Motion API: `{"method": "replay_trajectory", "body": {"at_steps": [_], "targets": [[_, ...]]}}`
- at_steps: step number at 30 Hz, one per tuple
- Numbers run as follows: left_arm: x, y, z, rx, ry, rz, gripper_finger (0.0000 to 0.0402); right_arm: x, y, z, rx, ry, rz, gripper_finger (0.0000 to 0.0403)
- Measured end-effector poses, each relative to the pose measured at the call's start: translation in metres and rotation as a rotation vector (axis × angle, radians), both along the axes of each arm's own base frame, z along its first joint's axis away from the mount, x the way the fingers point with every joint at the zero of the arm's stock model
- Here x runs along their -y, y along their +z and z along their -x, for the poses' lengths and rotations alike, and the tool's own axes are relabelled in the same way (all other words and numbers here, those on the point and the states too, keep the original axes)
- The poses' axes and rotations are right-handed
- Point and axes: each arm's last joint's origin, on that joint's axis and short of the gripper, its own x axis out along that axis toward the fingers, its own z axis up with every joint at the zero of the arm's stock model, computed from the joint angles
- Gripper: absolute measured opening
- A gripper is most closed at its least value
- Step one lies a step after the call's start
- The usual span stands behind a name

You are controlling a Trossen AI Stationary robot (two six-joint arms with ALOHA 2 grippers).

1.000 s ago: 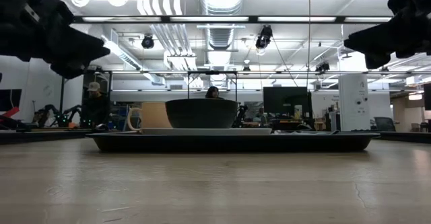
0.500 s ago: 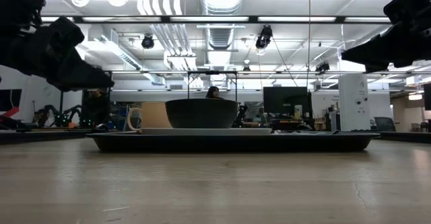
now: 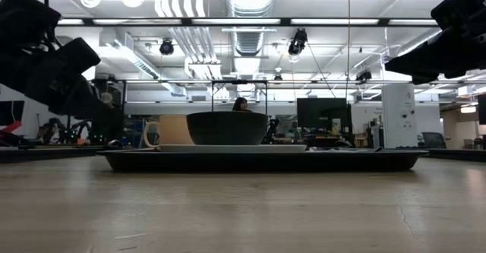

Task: Set up tray
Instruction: Return to Home Position

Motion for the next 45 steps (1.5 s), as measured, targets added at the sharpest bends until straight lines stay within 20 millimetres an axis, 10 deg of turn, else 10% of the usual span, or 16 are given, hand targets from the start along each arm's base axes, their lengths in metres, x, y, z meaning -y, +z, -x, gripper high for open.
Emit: {"method": "replay_trajectory", "body": {"at_steps": [45], "targets": [[0.0001, -0.0049, -0.0008, -0.049, 0.000, -0.008, 0.0076, 0.0000, 0.0000, 0.0000, 0.000, -0.001, -0.002, 0.0075]]}}
